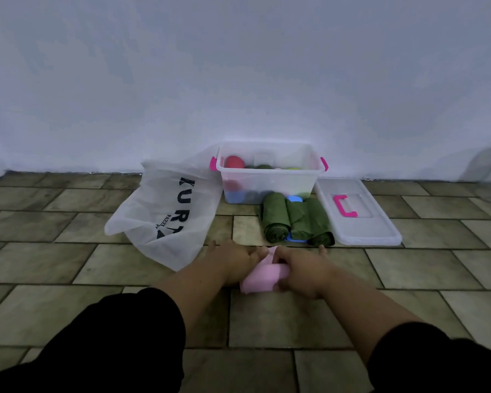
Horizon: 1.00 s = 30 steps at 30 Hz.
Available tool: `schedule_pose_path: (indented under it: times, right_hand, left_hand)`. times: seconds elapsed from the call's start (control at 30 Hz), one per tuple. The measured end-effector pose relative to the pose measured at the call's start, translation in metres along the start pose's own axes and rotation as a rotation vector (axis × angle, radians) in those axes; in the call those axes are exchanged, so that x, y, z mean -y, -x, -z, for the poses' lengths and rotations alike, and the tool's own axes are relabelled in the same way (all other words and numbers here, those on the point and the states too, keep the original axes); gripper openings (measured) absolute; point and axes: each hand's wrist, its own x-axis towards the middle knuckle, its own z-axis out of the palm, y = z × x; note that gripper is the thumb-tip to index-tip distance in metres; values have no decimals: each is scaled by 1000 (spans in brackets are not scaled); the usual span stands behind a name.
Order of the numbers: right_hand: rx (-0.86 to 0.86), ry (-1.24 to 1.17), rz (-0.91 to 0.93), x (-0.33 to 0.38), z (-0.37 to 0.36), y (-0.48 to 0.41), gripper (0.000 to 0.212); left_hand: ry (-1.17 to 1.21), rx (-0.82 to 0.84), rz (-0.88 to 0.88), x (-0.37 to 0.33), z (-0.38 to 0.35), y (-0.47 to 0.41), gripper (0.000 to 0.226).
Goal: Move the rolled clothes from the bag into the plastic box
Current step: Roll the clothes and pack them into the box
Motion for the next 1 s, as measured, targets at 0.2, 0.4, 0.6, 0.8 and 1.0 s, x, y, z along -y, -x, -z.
schedule_pose_path:
  times: [0.2, 0.4, 0.6, 0.8, 1.0]
  right_hand:
    - [7, -63, 15, -4, -1, -4, 44]
    - [-131, 62, 43, -10, -23, -1, 54]
    - [-371, 155, 179, -6, -32, 13, 47]
    - [-335, 25, 9, 3, -18, 4, 38]
    - [-252, -362, -117, 15, -19, 8, 27]
  left_hand:
    - [119, -255, -309, -7, -16, 23, 47]
    - [151, -125, -200, -7, -16, 16, 37]
    - [11, -69, -71, -8, 3, 7, 40]
    - [850, -286, 452, -31, -10, 18, 70]
    - [1459, -236, 519, -54, -23, 18, 52]
